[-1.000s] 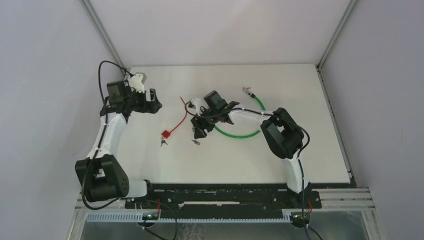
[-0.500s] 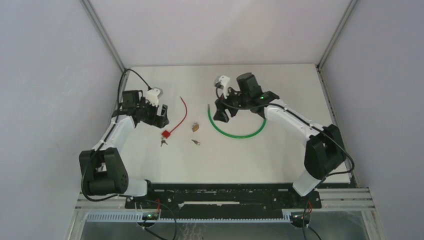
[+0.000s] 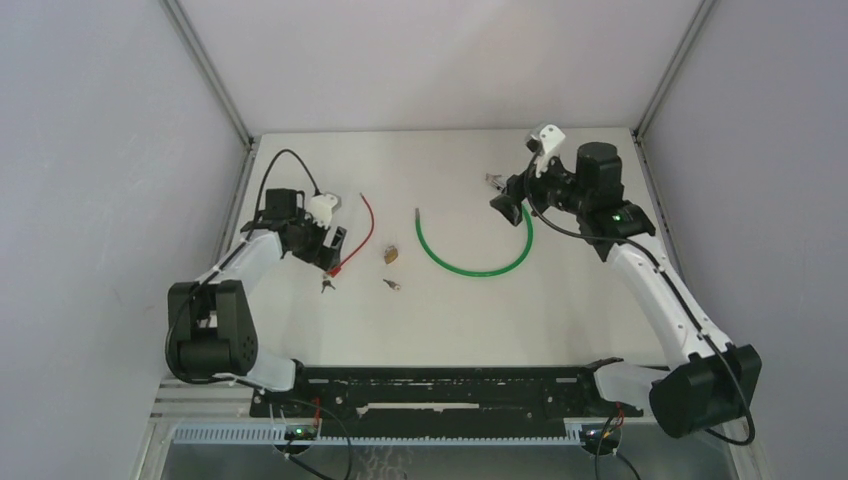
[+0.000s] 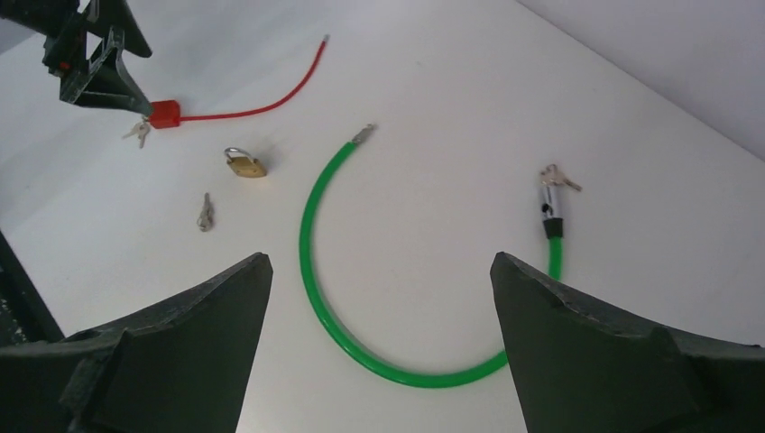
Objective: Lock with the key
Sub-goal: Pick up the lock from the center of the board.
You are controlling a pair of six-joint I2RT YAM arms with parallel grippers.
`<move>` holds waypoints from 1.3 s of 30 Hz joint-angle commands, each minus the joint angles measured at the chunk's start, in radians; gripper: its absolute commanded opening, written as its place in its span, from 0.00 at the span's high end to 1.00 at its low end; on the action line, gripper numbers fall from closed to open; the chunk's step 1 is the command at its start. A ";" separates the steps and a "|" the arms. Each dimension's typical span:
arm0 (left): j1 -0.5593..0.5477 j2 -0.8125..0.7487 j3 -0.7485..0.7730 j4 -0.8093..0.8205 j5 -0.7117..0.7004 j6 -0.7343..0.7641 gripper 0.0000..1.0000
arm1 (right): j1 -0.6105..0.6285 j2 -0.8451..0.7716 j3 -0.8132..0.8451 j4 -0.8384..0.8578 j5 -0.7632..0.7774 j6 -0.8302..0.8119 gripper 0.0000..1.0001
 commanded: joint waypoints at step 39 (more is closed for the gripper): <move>-0.097 -0.076 0.061 -0.010 -0.181 -0.006 1.00 | -0.207 -0.187 -0.194 0.169 -0.174 0.112 0.01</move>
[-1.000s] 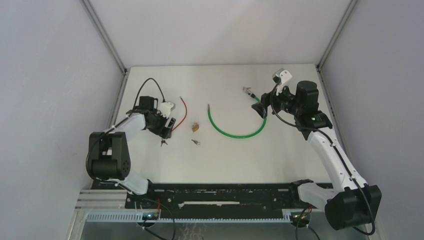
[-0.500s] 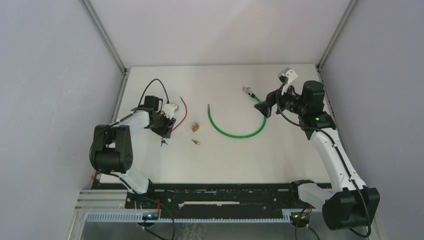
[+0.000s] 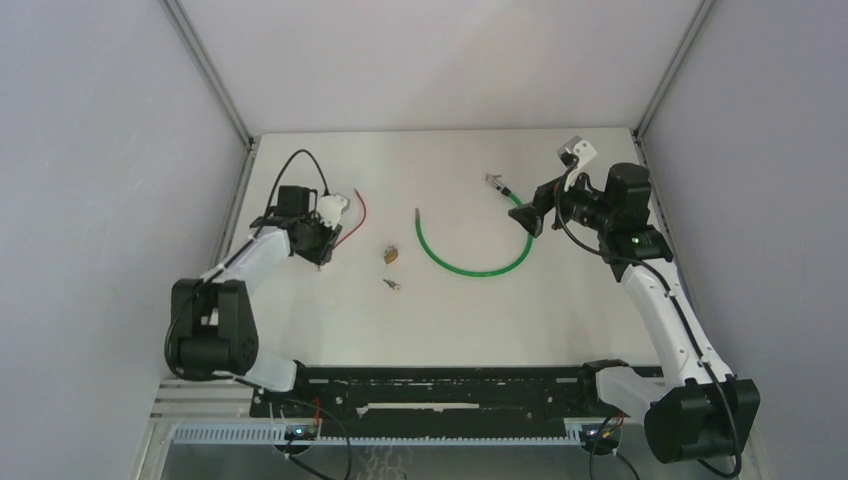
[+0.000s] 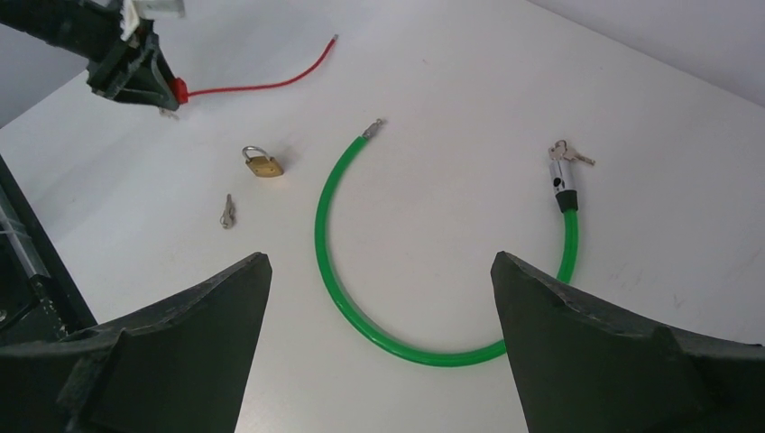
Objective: Lock with the key
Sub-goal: Pick up the lock from the center of the board.
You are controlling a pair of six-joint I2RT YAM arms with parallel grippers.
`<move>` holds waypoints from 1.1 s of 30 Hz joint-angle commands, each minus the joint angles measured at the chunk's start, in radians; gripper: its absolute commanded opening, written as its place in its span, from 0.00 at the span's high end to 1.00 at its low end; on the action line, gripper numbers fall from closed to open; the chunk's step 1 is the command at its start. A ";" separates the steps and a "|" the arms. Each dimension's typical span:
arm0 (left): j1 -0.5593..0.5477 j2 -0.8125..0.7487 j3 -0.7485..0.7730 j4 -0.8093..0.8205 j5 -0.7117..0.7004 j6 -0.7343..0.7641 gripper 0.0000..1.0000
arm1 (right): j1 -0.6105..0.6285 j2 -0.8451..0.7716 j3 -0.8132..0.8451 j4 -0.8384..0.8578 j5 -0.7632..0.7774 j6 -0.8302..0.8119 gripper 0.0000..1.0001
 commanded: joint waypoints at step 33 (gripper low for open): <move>-0.769 -0.309 0.339 0.042 -0.444 0.128 1.00 | 0.065 0.177 0.231 0.082 0.086 0.504 0.19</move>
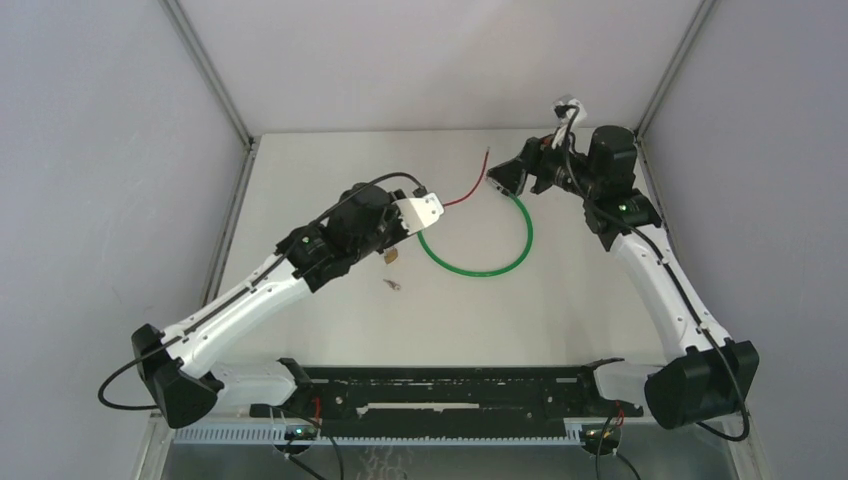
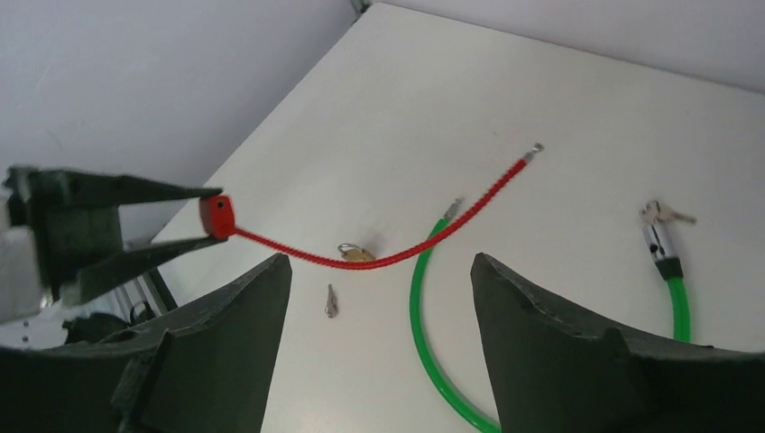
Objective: Lock with the key
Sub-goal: Pick up the lock from the center of the board, then lock the lock.
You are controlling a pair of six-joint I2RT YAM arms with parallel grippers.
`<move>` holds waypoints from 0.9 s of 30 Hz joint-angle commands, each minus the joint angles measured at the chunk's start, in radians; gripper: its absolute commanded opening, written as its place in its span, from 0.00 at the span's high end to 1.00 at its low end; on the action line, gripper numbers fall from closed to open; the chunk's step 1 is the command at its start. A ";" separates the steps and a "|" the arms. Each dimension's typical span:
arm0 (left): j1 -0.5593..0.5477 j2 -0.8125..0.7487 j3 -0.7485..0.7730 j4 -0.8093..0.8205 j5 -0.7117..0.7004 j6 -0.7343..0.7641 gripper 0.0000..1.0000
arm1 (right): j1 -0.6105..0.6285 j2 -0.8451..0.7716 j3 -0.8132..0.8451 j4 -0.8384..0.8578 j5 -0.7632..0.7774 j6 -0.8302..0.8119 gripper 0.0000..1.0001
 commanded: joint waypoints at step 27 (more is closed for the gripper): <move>-0.196 0.101 0.097 0.103 -0.124 -0.016 1.00 | -0.050 0.067 -0.241 0.228 0.077 0.251 0.47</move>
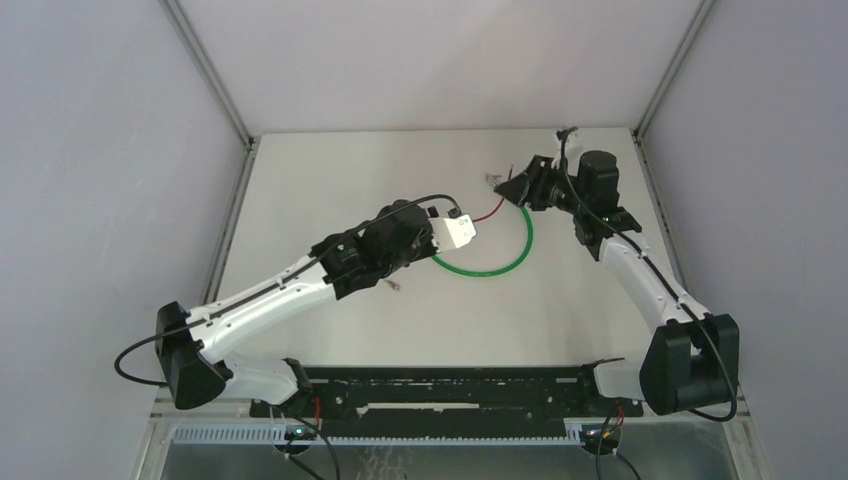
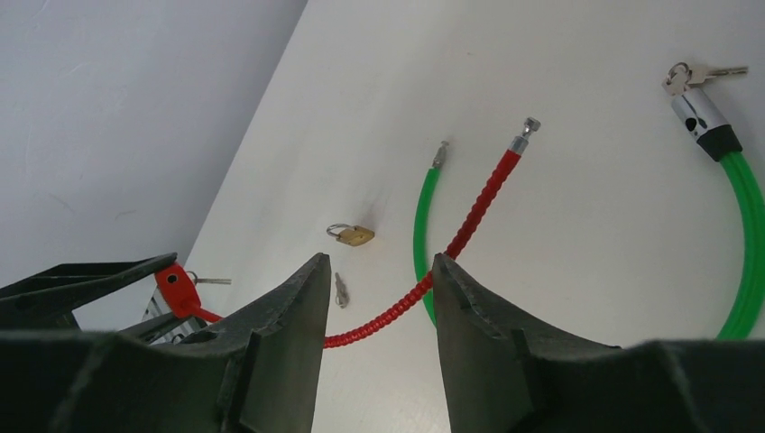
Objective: Lock with the key
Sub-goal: Lock the lock.
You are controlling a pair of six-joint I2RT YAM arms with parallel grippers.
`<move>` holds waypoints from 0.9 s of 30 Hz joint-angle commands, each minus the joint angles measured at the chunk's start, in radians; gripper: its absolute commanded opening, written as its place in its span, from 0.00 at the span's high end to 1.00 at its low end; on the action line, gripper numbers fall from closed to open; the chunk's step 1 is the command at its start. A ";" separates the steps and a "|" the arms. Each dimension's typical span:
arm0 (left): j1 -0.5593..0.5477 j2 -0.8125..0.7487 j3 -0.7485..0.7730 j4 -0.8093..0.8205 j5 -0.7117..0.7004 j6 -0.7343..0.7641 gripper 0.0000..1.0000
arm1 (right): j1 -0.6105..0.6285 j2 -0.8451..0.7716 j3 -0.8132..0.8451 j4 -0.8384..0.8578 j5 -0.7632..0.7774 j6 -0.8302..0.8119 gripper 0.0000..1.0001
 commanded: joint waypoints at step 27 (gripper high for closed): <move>-0.017 -0.032 0.036 0.084 0.003 0.035 1.00 | -0.004 -0.110 0.004 -0.073 0.203 -0.120 0.37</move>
